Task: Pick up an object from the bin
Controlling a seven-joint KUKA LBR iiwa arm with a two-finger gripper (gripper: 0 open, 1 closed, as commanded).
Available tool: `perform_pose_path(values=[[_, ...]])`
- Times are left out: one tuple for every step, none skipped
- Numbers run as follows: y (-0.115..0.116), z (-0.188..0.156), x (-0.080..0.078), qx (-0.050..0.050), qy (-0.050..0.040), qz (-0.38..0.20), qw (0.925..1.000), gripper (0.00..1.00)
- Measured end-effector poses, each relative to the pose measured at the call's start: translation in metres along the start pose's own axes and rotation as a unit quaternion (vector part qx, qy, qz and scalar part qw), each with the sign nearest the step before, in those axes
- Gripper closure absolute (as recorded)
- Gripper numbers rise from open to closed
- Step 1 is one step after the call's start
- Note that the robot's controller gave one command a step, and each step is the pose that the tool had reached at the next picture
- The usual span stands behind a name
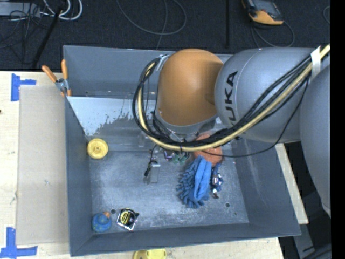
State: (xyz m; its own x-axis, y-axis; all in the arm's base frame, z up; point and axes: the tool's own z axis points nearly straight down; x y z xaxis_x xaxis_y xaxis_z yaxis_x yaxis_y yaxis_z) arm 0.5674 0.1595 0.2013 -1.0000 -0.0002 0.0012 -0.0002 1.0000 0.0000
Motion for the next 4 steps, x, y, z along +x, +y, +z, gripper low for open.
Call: perform_pose_path(values=[[-0.042,0.015,0.002,-0.001,-0.0012,-0.026,0.9997,0.0],[-0.084,0.026,0.006,0.001,0.0006,-0.025,0.9997,0.0],[-0.113,0.055,-0.006,-0.001,-0.0018,0.007,1.0,0.0],[-0.142,0.071,0.016,0.0,0.0008,0.008,1.0,0.0]])
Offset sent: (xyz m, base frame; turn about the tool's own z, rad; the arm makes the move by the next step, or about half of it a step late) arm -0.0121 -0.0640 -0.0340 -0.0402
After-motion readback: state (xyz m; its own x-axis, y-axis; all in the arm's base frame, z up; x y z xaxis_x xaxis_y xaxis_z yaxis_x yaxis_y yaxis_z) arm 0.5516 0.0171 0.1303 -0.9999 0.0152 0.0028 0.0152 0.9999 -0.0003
